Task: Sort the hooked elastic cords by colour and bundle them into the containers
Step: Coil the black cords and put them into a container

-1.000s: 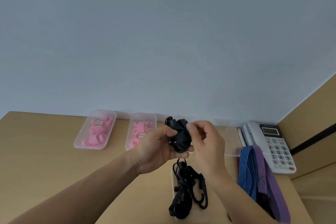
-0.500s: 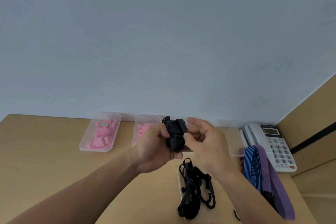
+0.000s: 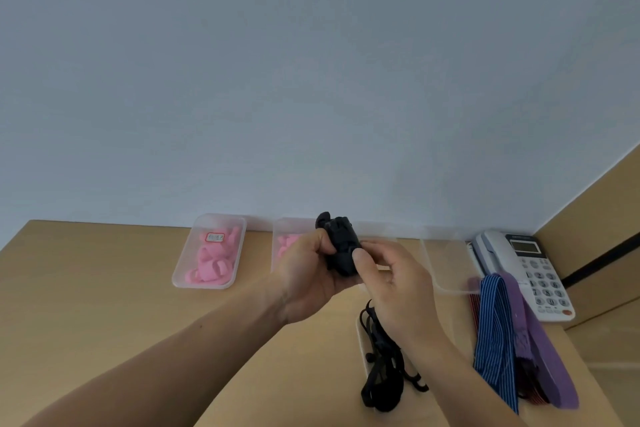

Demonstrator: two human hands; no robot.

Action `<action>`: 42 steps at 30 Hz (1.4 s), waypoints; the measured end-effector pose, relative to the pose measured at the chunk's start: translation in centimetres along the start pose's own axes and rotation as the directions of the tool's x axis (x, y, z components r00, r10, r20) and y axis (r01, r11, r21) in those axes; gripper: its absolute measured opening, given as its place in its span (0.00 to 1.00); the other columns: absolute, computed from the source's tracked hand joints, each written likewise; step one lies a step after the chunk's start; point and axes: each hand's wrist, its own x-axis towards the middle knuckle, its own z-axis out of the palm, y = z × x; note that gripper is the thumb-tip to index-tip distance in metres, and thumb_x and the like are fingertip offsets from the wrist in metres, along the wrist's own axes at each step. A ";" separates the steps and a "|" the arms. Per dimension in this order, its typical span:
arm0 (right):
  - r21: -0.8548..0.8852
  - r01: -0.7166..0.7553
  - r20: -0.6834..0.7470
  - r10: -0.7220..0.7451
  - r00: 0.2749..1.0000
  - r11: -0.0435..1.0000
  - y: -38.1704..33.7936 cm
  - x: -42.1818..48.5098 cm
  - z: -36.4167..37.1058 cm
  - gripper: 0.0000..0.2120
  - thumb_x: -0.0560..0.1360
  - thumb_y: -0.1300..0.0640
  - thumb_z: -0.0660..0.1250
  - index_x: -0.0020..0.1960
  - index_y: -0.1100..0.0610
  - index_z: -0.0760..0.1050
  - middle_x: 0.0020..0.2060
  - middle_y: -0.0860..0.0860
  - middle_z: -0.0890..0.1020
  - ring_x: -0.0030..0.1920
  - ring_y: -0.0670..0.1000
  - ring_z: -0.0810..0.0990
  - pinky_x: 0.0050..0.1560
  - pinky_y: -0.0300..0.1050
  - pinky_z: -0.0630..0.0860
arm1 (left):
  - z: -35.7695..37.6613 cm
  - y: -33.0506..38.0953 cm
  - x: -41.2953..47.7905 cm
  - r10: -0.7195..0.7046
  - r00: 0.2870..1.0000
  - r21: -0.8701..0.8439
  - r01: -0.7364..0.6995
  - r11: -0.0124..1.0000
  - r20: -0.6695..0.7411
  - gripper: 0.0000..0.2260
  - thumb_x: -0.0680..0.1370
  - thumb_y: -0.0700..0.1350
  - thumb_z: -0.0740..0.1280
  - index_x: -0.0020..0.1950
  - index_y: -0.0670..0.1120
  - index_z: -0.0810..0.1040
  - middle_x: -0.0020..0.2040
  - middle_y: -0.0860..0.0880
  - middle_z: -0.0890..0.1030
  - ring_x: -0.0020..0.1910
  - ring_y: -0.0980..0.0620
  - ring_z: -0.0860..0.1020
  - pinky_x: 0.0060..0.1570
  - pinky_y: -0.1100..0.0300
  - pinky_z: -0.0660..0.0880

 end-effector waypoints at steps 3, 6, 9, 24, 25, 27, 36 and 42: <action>-0.117 0.038 -0.012 -0.040 0.999 0.992 0.5 -0.3 -0.1 0.08 0.73 0.48 0.69 0.50 0.46 0.83 0.46 0.41 0.80 0.45 0.41 0.78 0.43 0.34 0.73 | -0.1 -0.5 -0.1 -0.012 1.000 0.049 0.013 0.999 -0.022 0.18 0.74 0.35 0.50 0.56 0.33 0.74 0.52 0.35 0.82 0.53 0.40 0.82 0.53 0.50 0.79; -0.233 0.034 0.072 -0.018 0.997 0.972 1.1 -0.4 -0.2 0.12 0.70 0.49 0.72 0.53 0.43 0.80 0.44 0.42 0.77 0.45 0.42 0.75 0.44 0.30 0.67 | -0.6 -1.3 0.4 -0.029 0.998 0.060 0.032 0.998 -0.051 0.18 0.75 0.37 0.51 0.59 0.33 0.73 0.53 0.35 0.80 0.51 0.40 0.79 0.55 0.52 0.77; -0.358 0.029 0.042 -0.014 0.999 0.933 1.9 -0.2 0.0 0.15 0.68 0.49 0.75 0.54 0.44 0.80 0.40 0.43 0.76 0.43 0.42 0.73 0.42 0.27 0.65 | -0.5 -2.3 1.4 -0.027 0.997 0.024 0.029 0.999 -0.074 0.14 0.75 0.37 0.52 0.54 0.36 0.73 0.49 0.38 0.80 0.52 0.41 0.75 0.57 0.49 0.71; -0.280 -0.008 0.092 0.035 0.995 0.960 9.6 5.7 -3.5 0.13 0.66 0.55 0.75 0.48 0.45 0.79 0.37 0.38 0.77 0.42 0.37 0.74 0.39 0.26 0.67 | -0.8 -5.5 8.7 0.009 0.956 0.487 0.141 0.862 -0.292 0.21 0.71 0.48 0.66 0.62 0.43 0.75 0.56 0.43 0.81 0.50 0.49 0.77 0.45 0.55 0.74; -0.298 -0.012 0.105 0.045 0.993 0.955 10.4 6.3 -3.9 0.13 0.67 0.55 0.75 0.49 0.45 0.79 0.38 0.38 0.77 0.41 0.38 0.74 0.38 0.27 0.67 | -0.9 -5.7 9.4 0.080 0.936 0.582 0.146 0.800 -0.344 0.26 0.69 0.49 0.69 0.66 0.46 0.72 0.58 0.45 0.81 0.50 0.49 0.78 0.44 0.56 0.75; -0.320 -0.006 0.132 0.051 0.990 0.947 12.0 7.4 -4.6 0.14 0.67 0.55 0.75 0.51 0.47 0.80 0.38 0.39 0.76 0.39 0.40 0.74 0.38 0.29 0.67 | -1.0 -5.7 10.7 0.278 0.902 0.794 0.106 0.599 -0.330 0.28 0.72 0.48 0.73 0.69 0.54 0.68 0.59 0.53 0.78 0.52 0.54 0.80 0.46 0.59 0.77; -0.366 0.083 0.304 0.035 0.952 0.927 17.3 13.5 -3.6 0.15 0.69 0.56 0.73 0.55 0.51 0.80 0.45 0.45 0.80 0.47 0.48 0.77 0.46 0.37 0.72 | -2.9 -3.7 16.8 0.468 0.872 0.948 0.257 -0.185 -0.145 0.22 0.74 0.55 0.70 0.67 0.55 0.74 0.56 0.53 0.82 0.55 0.52 0.79 0.52 0.55 0.76; -0.423 0.282 0.504 -0.035 0.863 0.861 19.6 18.1 -3.0 0.18 0.69 0.62 0.70 0.58 0.52 0.79 0.52 0.45 0.80 0.55 0.50 0.73 0.49 0.36 0.64 | -4.4 -5.0 18.3 0.474 0.880 0.909 0.168 -0.382 0.037 0.16 0.79 0.52 0.62 0.66 0.54 0.76 0.54 0.54 0.82 0.59 0.53 0.74 0.49 0.64 0.65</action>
